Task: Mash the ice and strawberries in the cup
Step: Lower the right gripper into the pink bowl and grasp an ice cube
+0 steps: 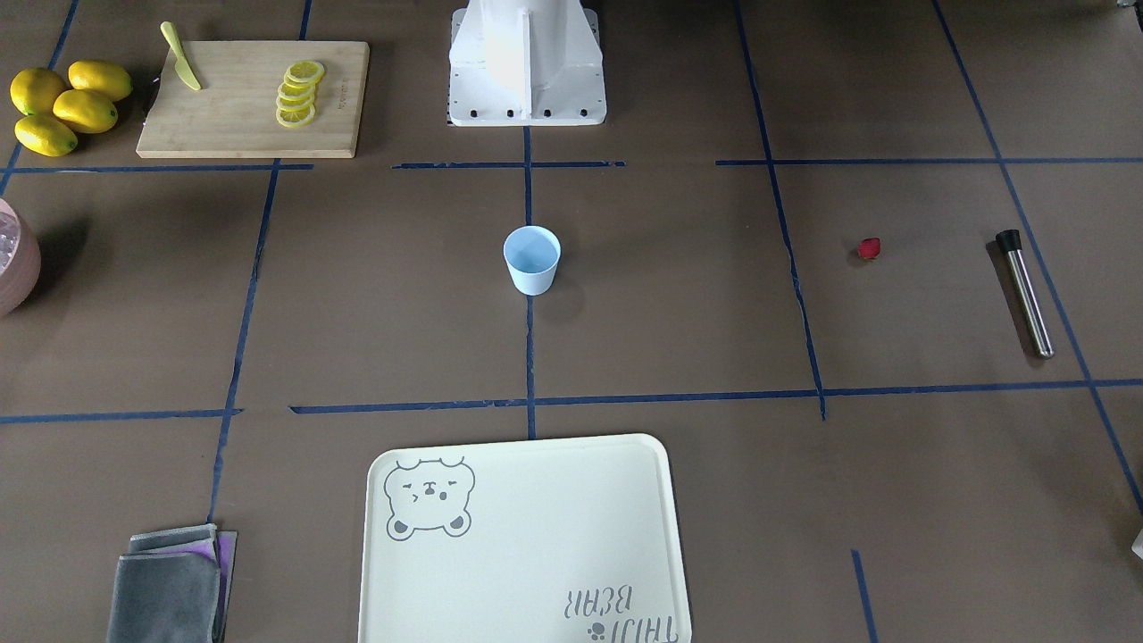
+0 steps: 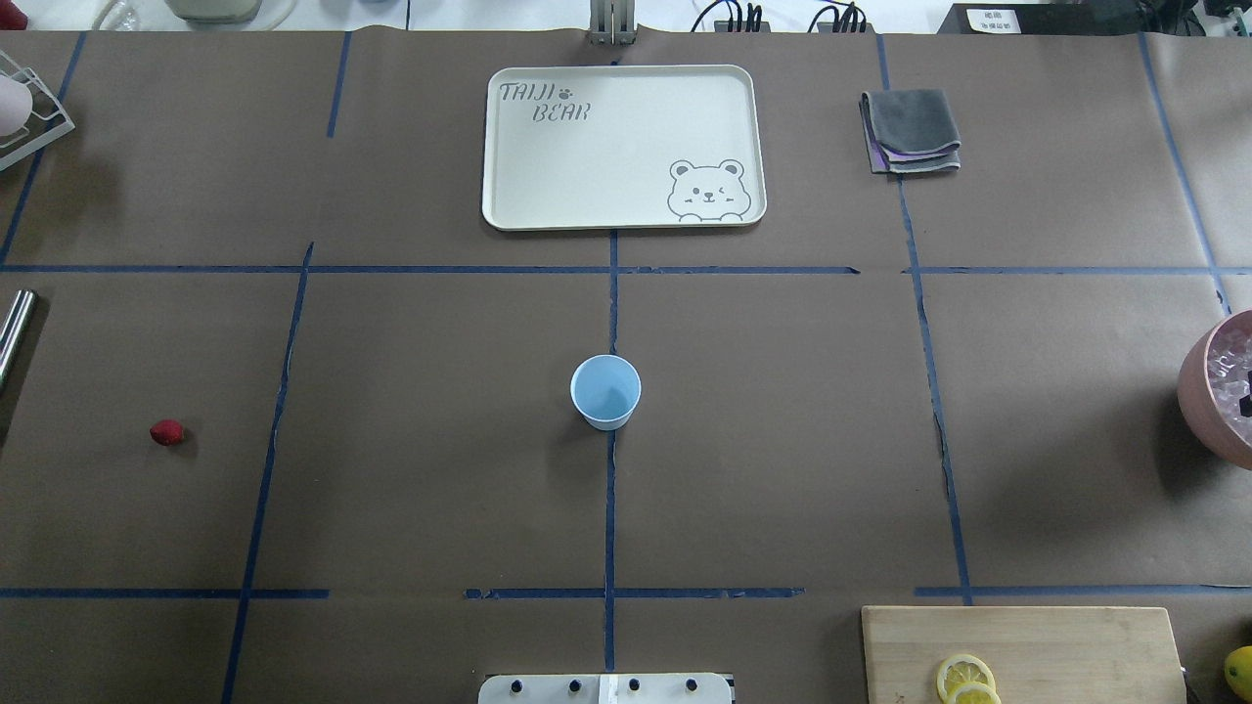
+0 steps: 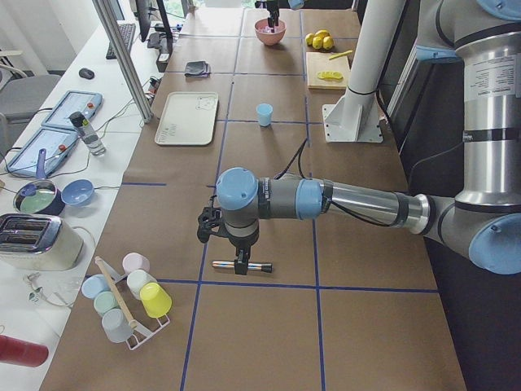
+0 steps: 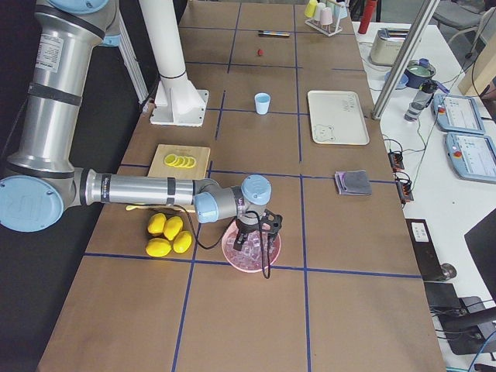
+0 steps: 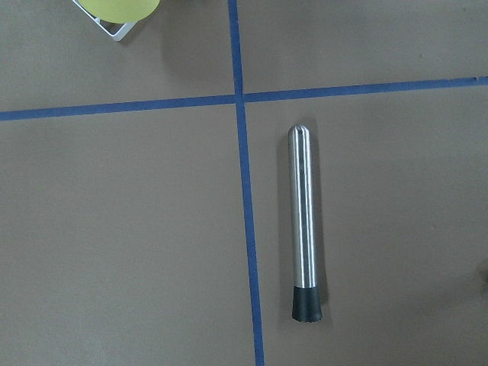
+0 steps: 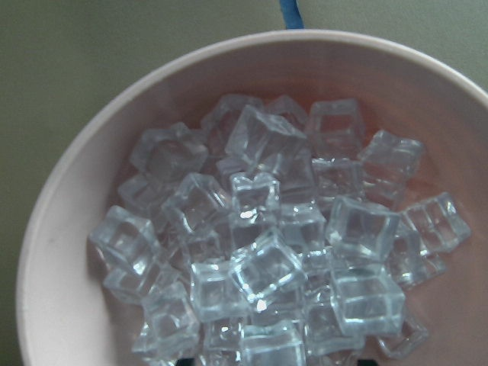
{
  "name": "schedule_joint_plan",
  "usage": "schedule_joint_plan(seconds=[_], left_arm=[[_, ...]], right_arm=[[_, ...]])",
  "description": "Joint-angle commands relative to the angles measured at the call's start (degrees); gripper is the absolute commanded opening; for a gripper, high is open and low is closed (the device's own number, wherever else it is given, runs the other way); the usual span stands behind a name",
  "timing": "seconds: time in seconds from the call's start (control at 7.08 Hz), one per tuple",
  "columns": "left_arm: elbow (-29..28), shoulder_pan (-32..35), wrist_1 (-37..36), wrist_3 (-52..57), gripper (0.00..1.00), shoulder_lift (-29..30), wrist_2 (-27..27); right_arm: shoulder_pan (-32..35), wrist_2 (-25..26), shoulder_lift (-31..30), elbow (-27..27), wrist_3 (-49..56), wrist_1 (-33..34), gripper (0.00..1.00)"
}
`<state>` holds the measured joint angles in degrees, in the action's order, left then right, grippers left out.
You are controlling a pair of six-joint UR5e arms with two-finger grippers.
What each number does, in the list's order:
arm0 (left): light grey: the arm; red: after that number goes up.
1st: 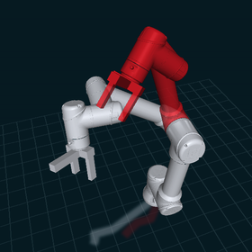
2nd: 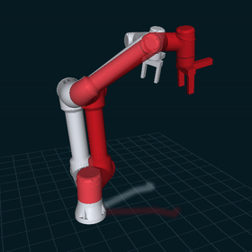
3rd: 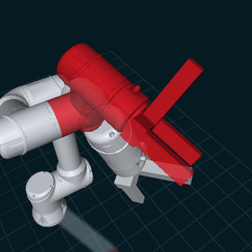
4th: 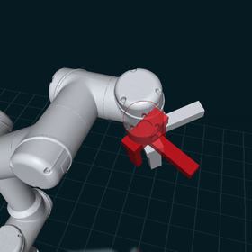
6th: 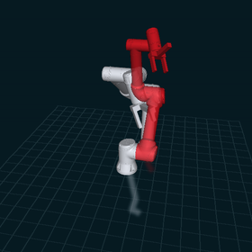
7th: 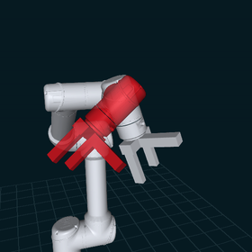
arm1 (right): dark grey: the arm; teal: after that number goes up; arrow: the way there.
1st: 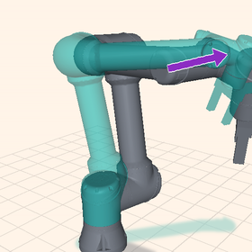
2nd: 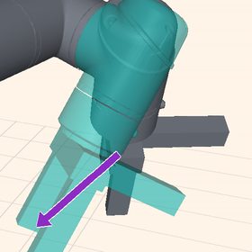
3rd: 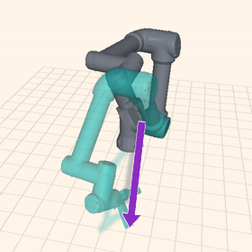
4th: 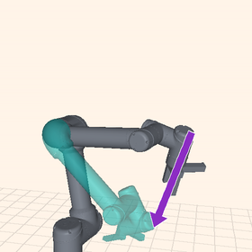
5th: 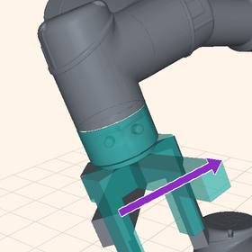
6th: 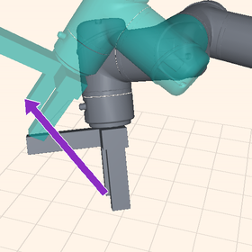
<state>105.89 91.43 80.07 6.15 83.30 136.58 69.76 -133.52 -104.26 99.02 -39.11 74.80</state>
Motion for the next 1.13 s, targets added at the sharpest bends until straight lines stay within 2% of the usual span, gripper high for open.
schedule_joint_plan(seconds=[0.0, 0.28, 0.42, 0.71, 0.99], left_arm=[[0.0, 0.1, 0.0, 0.0, 1.00, -0.1, 0.0], [0.0, 0.1, 0.0, 0.0, 1.00, -0.1, 0.0], [-0.1, 0.1, -0.1, 0.0, 1.00, -0.1, 0.0], [-0.2, 0.0, 0.0, 0.0, 1.00, 0.0, 0.0], [0.0, 0.0, 0.0, -0.1, 1.00, 0.0, 0.1]], right_arm=[[-0.1, 0.1, 0.1, -0.1, 0.0, 0.0, 0.44], [-0.1, 0.1, 0.8, 0.0, 0.0, 0.0, 0.19], [-0.1, 0.0, 1.0, 0.1, 0.0, 0.0, 0.02], [0.1, -0.2, 0.7, 6.8, -3.0, 0.1, 0.00], [-2.9, -1.6, 3.0, 15.6, -14.3, 0.3, 0.00]])
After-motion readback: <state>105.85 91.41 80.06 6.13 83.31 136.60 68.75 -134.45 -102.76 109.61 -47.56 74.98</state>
